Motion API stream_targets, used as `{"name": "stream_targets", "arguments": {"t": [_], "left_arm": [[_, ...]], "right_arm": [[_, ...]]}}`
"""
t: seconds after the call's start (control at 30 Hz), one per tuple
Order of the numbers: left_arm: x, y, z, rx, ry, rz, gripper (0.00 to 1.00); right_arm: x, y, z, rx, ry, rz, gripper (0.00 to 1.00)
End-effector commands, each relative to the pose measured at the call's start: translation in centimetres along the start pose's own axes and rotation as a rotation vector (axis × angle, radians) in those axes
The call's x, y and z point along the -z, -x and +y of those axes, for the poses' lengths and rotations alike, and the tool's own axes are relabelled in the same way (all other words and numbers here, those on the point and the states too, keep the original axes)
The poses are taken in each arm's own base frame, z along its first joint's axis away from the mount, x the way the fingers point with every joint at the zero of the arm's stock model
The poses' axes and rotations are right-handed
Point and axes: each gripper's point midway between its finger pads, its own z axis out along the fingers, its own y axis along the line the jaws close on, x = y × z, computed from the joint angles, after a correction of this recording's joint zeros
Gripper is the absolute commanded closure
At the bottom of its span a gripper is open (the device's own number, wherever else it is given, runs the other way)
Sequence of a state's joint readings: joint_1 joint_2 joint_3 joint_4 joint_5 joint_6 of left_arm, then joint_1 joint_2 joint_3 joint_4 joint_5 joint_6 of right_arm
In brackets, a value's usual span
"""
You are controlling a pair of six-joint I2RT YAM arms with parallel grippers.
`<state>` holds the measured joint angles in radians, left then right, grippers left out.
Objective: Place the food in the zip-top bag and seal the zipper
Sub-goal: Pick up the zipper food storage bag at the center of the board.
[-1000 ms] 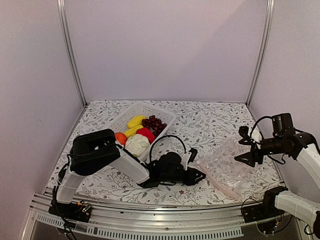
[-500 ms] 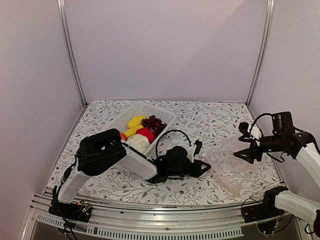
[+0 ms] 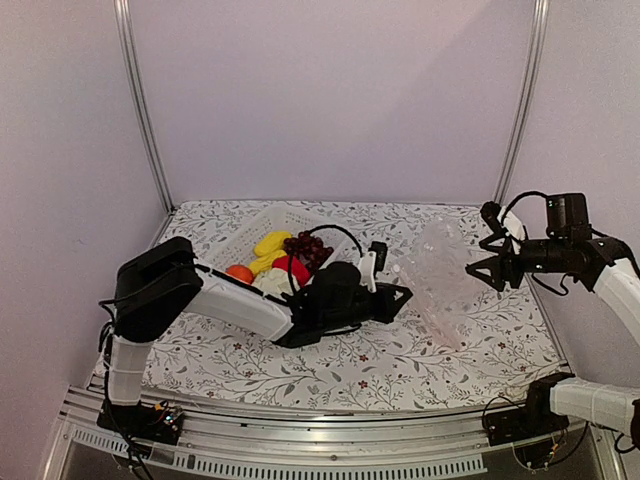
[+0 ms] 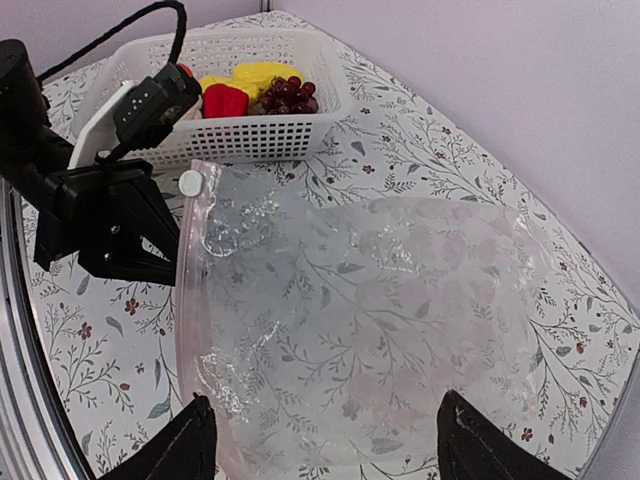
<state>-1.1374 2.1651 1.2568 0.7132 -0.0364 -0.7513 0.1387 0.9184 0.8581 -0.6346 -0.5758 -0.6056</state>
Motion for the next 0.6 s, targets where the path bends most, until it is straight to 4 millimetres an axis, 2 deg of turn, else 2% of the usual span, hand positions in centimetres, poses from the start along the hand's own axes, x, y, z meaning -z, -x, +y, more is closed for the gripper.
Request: {"name": "stream_targets", "arguments": {"t": [0.0,0.2,0.4,0.57], "left_arm": [[2.2,6.0,-0.3,0.03,0.124,-0.147,1.0],[2.6,8.9,-0.1,0.079,0.237,-0.198,1.0],[2.4,10.2,-1.1,0.086,0.231,-0.207,1.0],[2.5,10.9,-2.0,0.093,0.206,-0.212,1.0]], "right_arm": [[-0.2,3.1,-1.8,-0.045,-0.032,-0.032,0.27],[-2.8,4.0,-0.9,0.027,-0.033,0.019,0.29],[-3.6,5.6,0.5,0.122,-0.036,-0.007,0.37],[-5.4,5.3,2.2,0.168,-0.002,0.031,0.42]]}}
